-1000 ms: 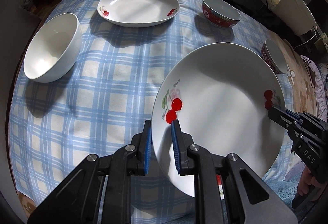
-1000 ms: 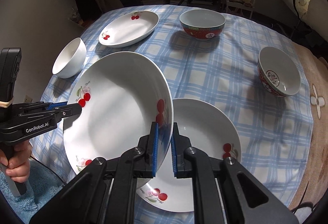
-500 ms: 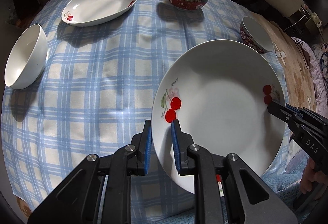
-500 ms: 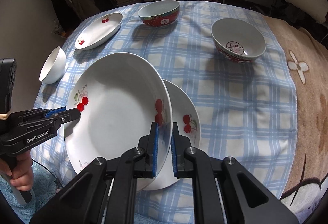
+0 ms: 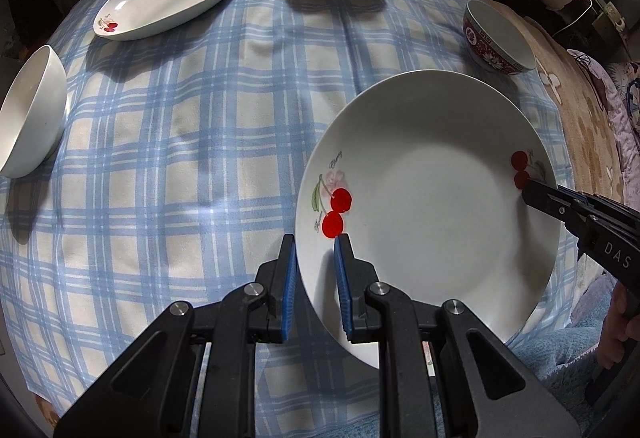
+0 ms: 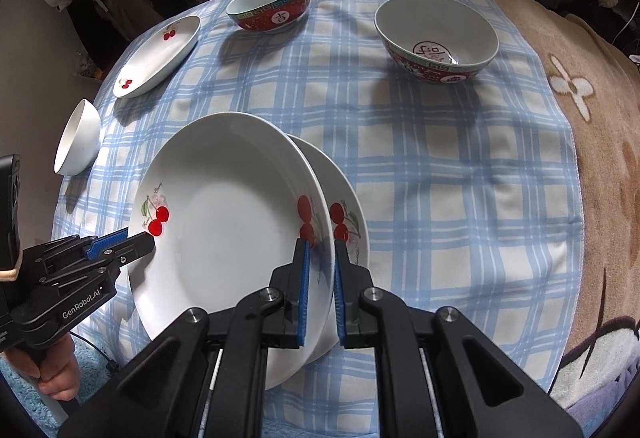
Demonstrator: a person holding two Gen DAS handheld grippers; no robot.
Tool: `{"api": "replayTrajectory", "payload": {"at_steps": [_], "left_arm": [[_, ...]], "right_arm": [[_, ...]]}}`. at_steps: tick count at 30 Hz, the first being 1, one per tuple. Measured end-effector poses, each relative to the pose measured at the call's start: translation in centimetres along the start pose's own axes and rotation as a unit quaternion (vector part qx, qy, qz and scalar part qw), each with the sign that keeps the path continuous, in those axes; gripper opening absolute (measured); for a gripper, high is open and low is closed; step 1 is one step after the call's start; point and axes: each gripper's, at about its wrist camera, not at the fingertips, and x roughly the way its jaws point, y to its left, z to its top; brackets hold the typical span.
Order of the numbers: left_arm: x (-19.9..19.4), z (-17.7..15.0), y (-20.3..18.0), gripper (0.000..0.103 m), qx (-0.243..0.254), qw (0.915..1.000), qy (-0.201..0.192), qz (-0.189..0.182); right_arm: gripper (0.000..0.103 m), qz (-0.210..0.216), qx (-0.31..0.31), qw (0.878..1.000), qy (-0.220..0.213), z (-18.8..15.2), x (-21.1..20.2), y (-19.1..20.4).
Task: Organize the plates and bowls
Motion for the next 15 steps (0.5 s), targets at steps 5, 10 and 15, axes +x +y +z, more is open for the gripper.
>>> {"api": "replayTrajectory", "payload": {"at_steps": [5, 10, 15], "left_arm": [[1.0, 0.1, -0.3, 0.018, 0.006, 0.9999, 0.010, 0.006], [1.8, 0.3, -0.2, 0.018, 0.006, 0.9999, 0.016, -0.002], [2.3, 0.2, -0.6, 0.018, 0.012, 0.9997, 0.015, 0.013]], "right_arm": [[0.012, -0.011, 0.002, 1.000, 0.009, 0.0, 0.6, -0.1], [0.011, -0.009, 0.012, 0.999, 0.028, 0.0, 1.4, -0.5], [0.011, -0.009, 0.015, 0.999, 0.027, 0.1, 1.5, -0.5]]}}
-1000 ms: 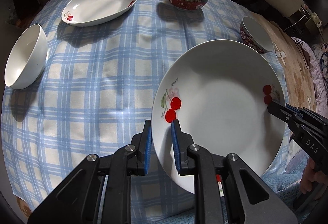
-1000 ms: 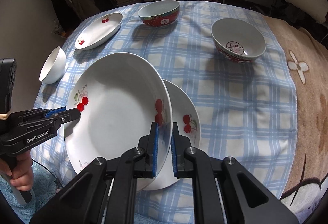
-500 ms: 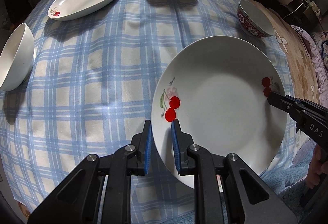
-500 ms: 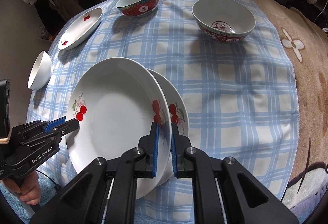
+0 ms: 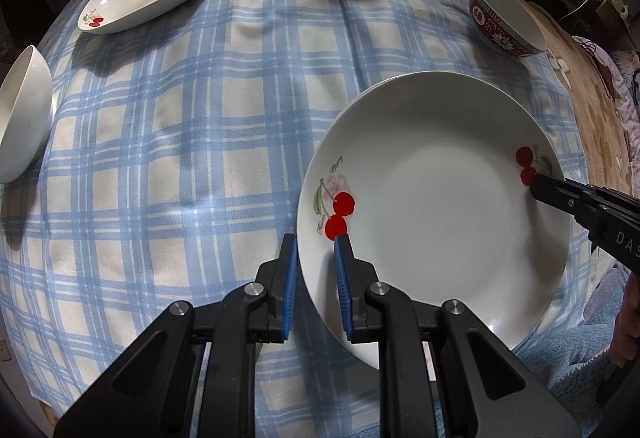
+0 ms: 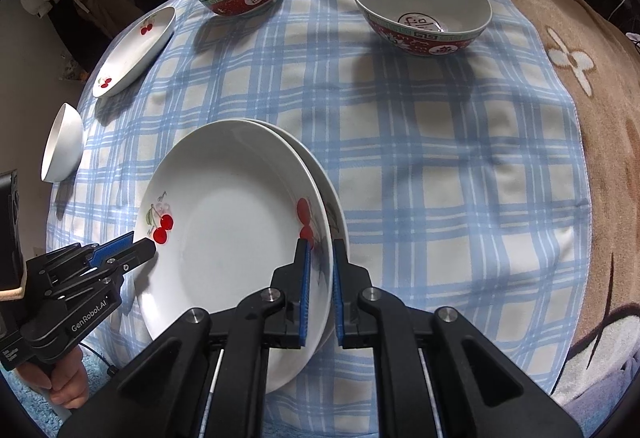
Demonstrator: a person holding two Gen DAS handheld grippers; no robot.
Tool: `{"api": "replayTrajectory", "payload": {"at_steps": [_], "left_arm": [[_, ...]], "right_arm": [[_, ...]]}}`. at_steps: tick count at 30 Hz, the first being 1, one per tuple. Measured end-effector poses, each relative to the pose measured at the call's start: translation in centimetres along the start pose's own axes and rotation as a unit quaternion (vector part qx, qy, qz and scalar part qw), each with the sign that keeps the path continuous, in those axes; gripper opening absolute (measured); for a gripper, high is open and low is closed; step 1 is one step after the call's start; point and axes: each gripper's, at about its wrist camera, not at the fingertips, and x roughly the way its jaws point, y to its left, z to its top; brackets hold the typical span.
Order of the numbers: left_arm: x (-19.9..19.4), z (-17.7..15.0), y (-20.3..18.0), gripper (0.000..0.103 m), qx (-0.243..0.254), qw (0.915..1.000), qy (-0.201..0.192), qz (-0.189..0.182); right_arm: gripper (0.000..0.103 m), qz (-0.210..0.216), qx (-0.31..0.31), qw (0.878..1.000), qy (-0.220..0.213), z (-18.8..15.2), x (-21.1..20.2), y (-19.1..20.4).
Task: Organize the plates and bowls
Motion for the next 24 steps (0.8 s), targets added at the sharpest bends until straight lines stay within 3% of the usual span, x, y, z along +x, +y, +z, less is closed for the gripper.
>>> {"api": "replayTrajectory", "payload": {"at_steps": [24], "left_arm": [[0.01, 0.01, 0.09, 0.020, -0.002, 0.9998, -0.006, 0.017]], "right_arm": [[0.012, -0.057, -0.025, 0.998, -0.009, 0.09, -0.28, 0.56]]}}
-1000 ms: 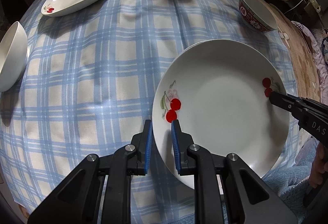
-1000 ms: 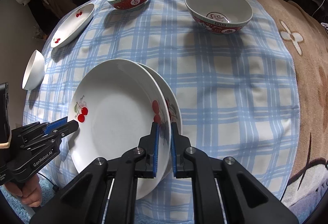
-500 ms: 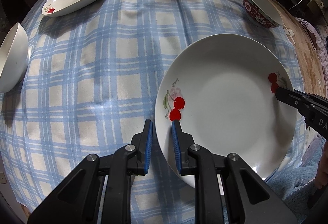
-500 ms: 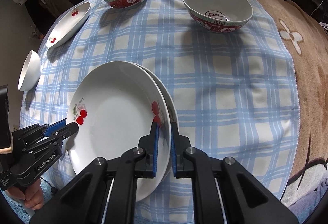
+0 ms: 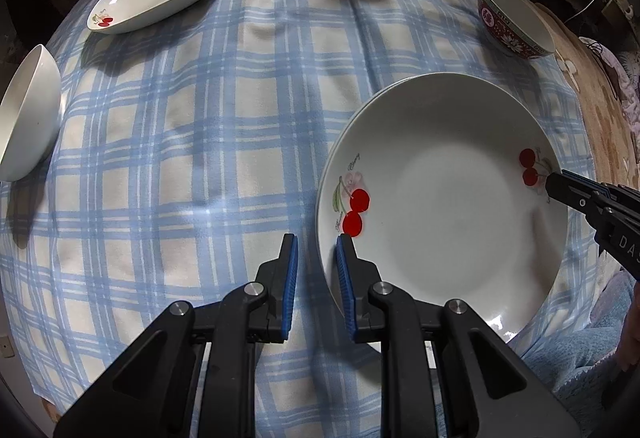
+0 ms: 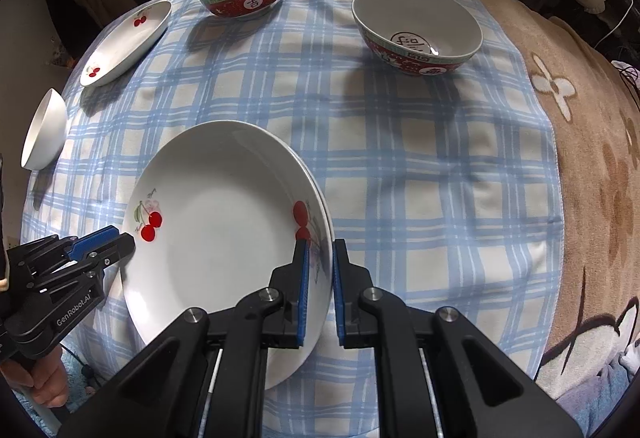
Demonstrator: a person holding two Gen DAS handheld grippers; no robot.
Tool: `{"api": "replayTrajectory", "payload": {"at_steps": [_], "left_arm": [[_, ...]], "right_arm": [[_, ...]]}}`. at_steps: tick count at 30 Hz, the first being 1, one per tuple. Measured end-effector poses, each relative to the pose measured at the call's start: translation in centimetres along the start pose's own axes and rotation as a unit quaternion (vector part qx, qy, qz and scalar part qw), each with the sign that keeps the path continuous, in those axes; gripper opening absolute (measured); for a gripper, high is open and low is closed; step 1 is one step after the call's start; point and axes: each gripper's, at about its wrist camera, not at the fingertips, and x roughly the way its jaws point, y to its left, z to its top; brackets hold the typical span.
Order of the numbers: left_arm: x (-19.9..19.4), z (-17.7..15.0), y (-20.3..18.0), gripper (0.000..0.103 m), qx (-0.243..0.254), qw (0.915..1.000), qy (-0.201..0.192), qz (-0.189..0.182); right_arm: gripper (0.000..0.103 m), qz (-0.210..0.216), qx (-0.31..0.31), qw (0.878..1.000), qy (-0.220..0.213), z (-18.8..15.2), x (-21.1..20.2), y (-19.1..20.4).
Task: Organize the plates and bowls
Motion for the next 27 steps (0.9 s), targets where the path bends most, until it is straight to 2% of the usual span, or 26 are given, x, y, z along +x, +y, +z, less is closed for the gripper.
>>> {"api": "replayTrajectory", "payload": {"at_steps": [17, 27], "left_arm": [[-0.5, -0.2, -0.1, 0.021, 0.003, 1.0000, -0.003, 0.008], [-2.1, 0.1, 1.3, 0.021, -0.013, 0.9996, -0.017, 0.017]], "right_arm": [[0.015, -0.002, 0.001, 1.000, 0.002, 0.1, 0.1, 0.1], [0.017, 0.002, 0.003, 1.000, -0.006, 0.2, -0.4, 0.0]]}}
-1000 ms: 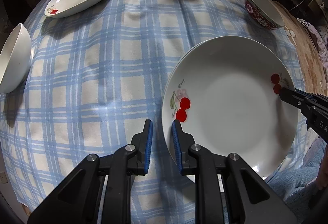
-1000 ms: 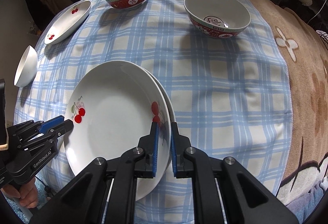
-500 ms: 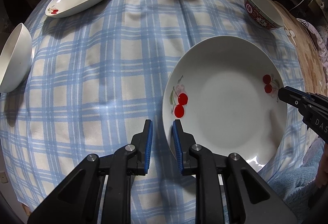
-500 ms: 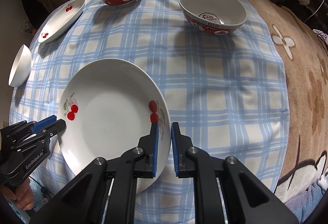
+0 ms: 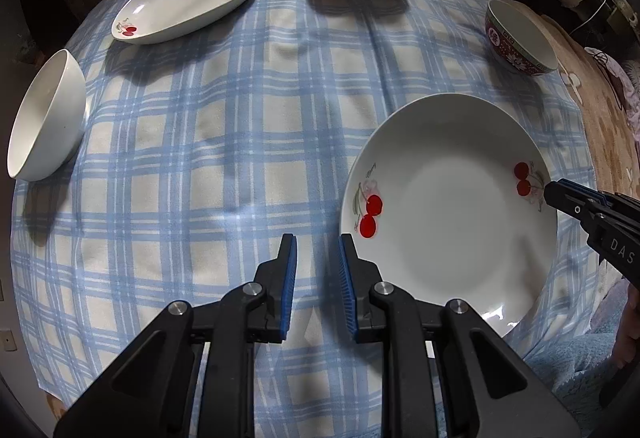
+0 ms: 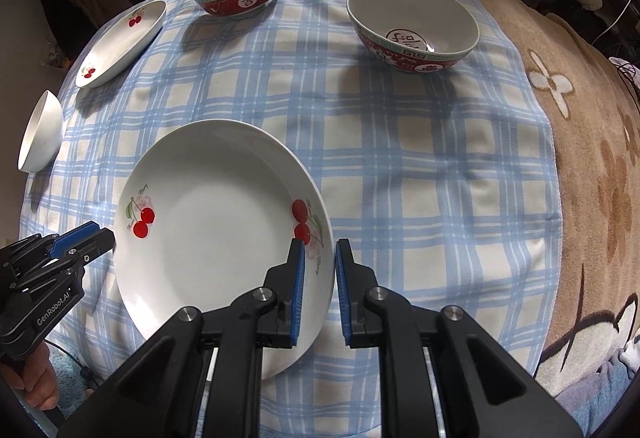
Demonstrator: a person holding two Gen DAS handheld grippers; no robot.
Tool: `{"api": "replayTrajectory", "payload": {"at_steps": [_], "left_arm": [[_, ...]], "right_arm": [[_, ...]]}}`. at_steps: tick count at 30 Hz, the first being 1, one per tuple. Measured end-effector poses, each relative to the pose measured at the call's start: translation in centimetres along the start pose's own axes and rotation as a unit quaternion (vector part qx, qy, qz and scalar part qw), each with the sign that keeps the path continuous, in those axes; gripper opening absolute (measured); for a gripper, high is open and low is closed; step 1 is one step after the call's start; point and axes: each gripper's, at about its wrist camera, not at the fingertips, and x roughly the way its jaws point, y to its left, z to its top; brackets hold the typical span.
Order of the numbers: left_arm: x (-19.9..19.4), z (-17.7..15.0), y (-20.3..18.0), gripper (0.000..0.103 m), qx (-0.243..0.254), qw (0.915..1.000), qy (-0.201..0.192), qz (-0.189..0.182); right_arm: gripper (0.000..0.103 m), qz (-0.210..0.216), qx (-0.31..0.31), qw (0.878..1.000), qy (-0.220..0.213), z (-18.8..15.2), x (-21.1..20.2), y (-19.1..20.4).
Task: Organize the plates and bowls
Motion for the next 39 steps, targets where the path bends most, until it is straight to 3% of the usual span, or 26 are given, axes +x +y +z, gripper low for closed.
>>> {"api": "replayTrajectory", "payload": {"at_steps": [5, 9, 12, 14, 19, 20, 25, 39], "left_arm": [[-0.6, 0.2, 0.5, 0.021, -0.003, 0.9998, -0.006, 0.020], [-1.3, 0.1, 1.7, 0.023, -0.017, 0.9995, -0.003, 0.028], [-1.8, 0.5, 2.2, 0.032, -0.014, 0.9990, -0.005, 0.043], [-2.3, 0.9, 2.8, 0.047, -0.013, 0.9984, -0.010, 0.054], [-3.4, 2.6, 4.9, 0.070, -0.025, 0.9975, -0.012, 0.066], [-3.6, 3.1, 5.4, 0.076, -0.027, 0.9973, -0.014, 0.066], [-4.9, 6.2, 8.3, 0.083, -0.040, 0.9947, -0.034, 0.088], [-5.1, 16.2, 17.0, 0.083, -0.079, 0.9879, -0.049, 0.124]], "right_arm": [[0.022, 0.011, -0.009, 1.000, -0.021, 0.3, -1.1, 0.6], [0.043, 0.022, -0.018, 0.999, -0.037, 0.8, -1.7, 1.4], [0.060, 0.039, -0.020, 0.998, -0.045, 1.6, -2.1, 2.2], [0.068, 0.050, -0.026, 0.997, -0.058, 2.3, -2.5, 2.9], [0.090, 0.066, -0.056, 0.993, -0.084, 4.3, -3.2, 5.5], [0.091, 0.066, -0.061, 0.992, -0.087, 4.7, -3.2, 6.0], [0.094, 0.072, -0.087, 0.990, -0.089, 7.2, -3.1, 8.2], [0.094, 0.087, -0.128, 0.981, -0.114, 17.1, -1.5, 14.9]]}}
